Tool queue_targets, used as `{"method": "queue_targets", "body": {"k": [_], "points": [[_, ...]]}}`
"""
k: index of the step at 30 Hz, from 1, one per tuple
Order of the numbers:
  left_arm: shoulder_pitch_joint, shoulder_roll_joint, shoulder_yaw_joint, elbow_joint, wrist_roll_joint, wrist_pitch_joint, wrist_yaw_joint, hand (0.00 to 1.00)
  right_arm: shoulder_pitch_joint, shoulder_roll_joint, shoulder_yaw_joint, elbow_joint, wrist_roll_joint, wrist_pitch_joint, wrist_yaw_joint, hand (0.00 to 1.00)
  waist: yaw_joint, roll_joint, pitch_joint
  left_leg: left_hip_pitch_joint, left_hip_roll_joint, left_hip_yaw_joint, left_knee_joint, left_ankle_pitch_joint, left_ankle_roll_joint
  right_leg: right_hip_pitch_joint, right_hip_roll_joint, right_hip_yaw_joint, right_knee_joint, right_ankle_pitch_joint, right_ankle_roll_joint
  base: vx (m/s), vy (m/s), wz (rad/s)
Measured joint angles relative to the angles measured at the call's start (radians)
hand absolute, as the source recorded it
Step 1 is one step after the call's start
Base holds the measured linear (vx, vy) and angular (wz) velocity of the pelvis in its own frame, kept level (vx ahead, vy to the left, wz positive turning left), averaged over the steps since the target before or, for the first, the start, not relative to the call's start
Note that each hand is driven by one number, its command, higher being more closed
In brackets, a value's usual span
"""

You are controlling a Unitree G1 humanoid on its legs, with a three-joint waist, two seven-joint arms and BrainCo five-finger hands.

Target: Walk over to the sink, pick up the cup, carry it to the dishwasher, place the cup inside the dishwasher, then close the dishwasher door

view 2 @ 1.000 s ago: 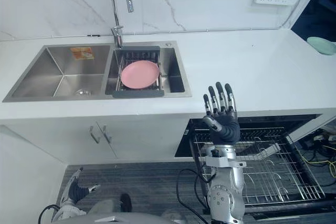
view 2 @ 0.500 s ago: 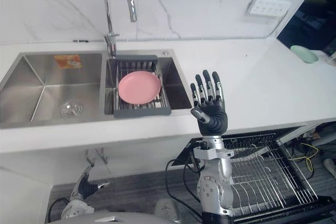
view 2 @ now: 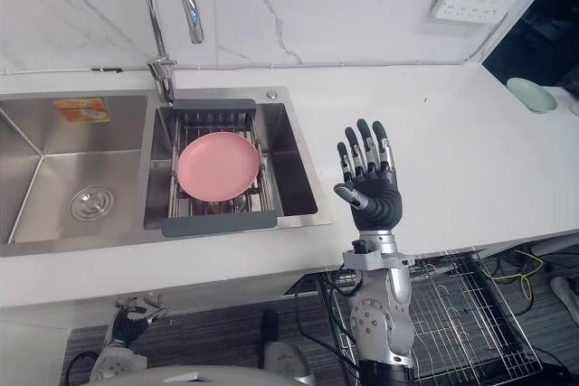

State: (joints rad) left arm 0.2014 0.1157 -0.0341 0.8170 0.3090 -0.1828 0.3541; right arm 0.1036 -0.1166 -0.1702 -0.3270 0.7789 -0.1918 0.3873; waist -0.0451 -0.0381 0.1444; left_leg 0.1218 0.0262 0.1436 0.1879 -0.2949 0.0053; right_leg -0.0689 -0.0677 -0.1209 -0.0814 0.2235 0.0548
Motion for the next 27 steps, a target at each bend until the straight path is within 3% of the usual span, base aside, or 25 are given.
{"method": "queue_targets", "body": {"k": [6, 9, 11, 16, 20, 21, 27], "points": [[-0.022, -0.016, 0.131, 0.101, -0.206, 0.035, -0.109, 0.0, -0.005, -0.007, -0.001, -0.057, -0.061, 0.039, -0.012, 0.0, 0.011, 0.001, 0.001, 0.002, 0.004, -0.015, -0.028, 0.021, -0.005, 0.004, -0.007, -0.034, -0.004, -0.004, -0.004, -0.01, -0.008, 0.14], [-0.02, -0.004, 0.181, 0.199, -0.299, 0.102, -0.169, 0.0, -0.006, -0.042, -0.001, -0.06, -0.225, 0.05, -0.045, 0.0, 0.013, 0.0, -0.002, 0.001, 0.005, -0.04, -0.071, 0.039, -0.02, 0.0, -0.012, -0.066, -0.007, -0.024, -0.011, 0.01, -0.02, 0.31], [-0.01, -0.007, 0.196, 0.239, -0.331, 0.147, -0.207, 0.0, -0.021, -0.084, 0.002, -0.068, -0.424, 0.051, -0.074, 0.0, 0.021, 0.002, -0.004, 0.003, 0.01, -0.053, -0.09, 0.058, -0.018, 0.001, -0.01, -0.081, -0.006, -0.021, -0.005, 0.06, -0.018, 0.23], [-0.008, -0.003, 0.211, 0.256, -0.344, 0.183, -0.228, 0.0, -0.096, -0.181, 0.061, -0.068, -0.821, 0.053, -0.116, 0.0, 0.03, 0.0, -0.019, 0.007, 0.014, -0.031, -0.09, 0.069, -0.024, 0.007, -0.012, -0.088, -0.003, -0.02, -0.006, 0.03, 0.005, 0.05], [-0.015, 0.003, 0.22, 0.255, -0.344, 0.188, -0.231, 0.0, -0.158, -0.241, 0.136, -0.067, -1.023, 0.071, -0.107, 0.0, 0.031, -0.007, -0.044, 0.018, 0.015, -0.031, -0.091, 0.07, -0.025, 0.023, -0.013, -0.093, -0.008, -0.02, -0.006, -0.04, 0.007, 0.06], [-0.015, 0.007, 0.23, 0.256, -0.342, 0.204, -0.231, 0.0, -0.198, -0.264, 0.177, -0.066, -1.15, 0.071, -0.104, 0.0, 0.033, -0.016, -0.055, 0.016, 0.016, -0.032, -0.094, 0.071, -0.025, 0.023, -0.013, -0.095, -0.008, -0.019, -0.006, -0.06, -0.01, 0.04], [-0.016, 0.009, 0.273, 0.26, -0.317, 0.238, -0.243, 0.0, -0.295, -0.318, 0.304, -0.007, -1.39, 0.089, -0.053, 0.0, 0.046, -0.031, -0.071, 0.003, 0.021, -0.037, -0.103, 0.08, -0.042, 0.014, -0.012, -0.108, -0.008, -0.022, -0.015, -0.05, -0.02, 0.08]]}}
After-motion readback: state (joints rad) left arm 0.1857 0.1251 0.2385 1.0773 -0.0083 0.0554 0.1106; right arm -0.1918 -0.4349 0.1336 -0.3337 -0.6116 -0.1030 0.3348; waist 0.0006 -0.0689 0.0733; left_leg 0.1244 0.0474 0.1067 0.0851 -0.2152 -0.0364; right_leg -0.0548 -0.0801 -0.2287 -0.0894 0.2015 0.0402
